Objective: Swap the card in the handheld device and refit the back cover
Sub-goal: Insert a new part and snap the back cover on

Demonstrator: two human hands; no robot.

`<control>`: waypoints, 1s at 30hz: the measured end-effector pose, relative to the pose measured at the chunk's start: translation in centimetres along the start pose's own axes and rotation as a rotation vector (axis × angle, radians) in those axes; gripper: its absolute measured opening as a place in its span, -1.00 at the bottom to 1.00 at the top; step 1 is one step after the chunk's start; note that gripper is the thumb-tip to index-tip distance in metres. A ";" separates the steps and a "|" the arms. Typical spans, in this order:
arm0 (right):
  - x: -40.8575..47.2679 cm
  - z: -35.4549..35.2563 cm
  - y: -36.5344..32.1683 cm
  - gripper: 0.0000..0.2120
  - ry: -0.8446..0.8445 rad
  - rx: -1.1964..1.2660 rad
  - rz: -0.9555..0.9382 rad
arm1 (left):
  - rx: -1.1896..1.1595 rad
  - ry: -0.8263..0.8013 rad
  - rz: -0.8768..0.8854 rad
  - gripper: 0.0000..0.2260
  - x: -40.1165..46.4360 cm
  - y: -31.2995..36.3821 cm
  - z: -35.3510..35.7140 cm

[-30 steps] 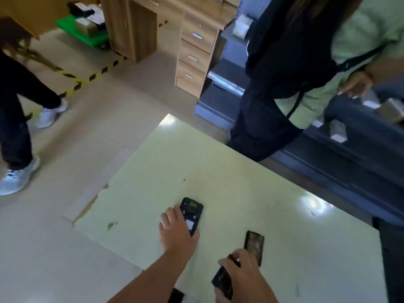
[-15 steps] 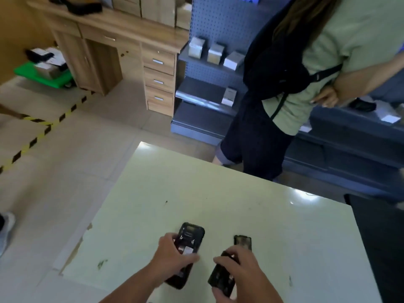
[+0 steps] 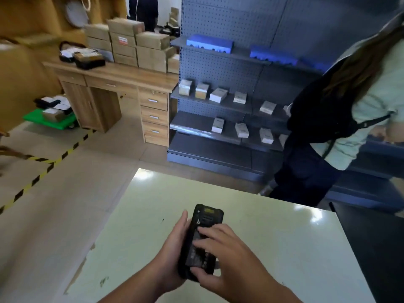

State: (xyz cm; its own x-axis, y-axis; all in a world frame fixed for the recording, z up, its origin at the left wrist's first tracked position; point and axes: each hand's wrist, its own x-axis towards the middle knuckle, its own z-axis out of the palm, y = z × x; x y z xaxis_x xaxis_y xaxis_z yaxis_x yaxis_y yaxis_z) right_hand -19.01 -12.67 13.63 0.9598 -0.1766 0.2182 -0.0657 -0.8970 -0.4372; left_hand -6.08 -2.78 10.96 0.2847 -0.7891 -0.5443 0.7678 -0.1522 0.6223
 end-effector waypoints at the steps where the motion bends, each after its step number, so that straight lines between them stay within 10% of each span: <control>1: 0.2 -0.1 -0.1 -0.59 0.011 -0.043 -0.019 | -0.021 0.000 0.003 -0.39 0.0 0.2 0.3; 15: -0.2 -1.5 1.2 -0.59 0.034 -0.173 0.051 | 0.016 -0.010 -0.003 -0.35 0.6 0.3 2.0; 21: -1.3 -1.1 1.5 0.21 -0.023 0.554 0.555 | 0.030 0.006 0.045 -0.28 0.1 -0.3 2.6; 30: -1.0 -0.4 2.0 -0.03 -0.057 0.869 0.592 | -0.011 0.055 0.009 -0.26 0.4 -1.1 2.7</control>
State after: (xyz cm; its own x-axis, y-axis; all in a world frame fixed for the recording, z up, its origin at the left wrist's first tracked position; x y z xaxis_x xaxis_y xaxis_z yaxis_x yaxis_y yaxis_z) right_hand -20.22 -14.41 12.86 0.8513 -0.4523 -0.2658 -0.3315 -0.0710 -0.9408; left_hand -8.41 -4.53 11.57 0.3226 -0.7566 -0.5688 0.7714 -0.1381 0.6212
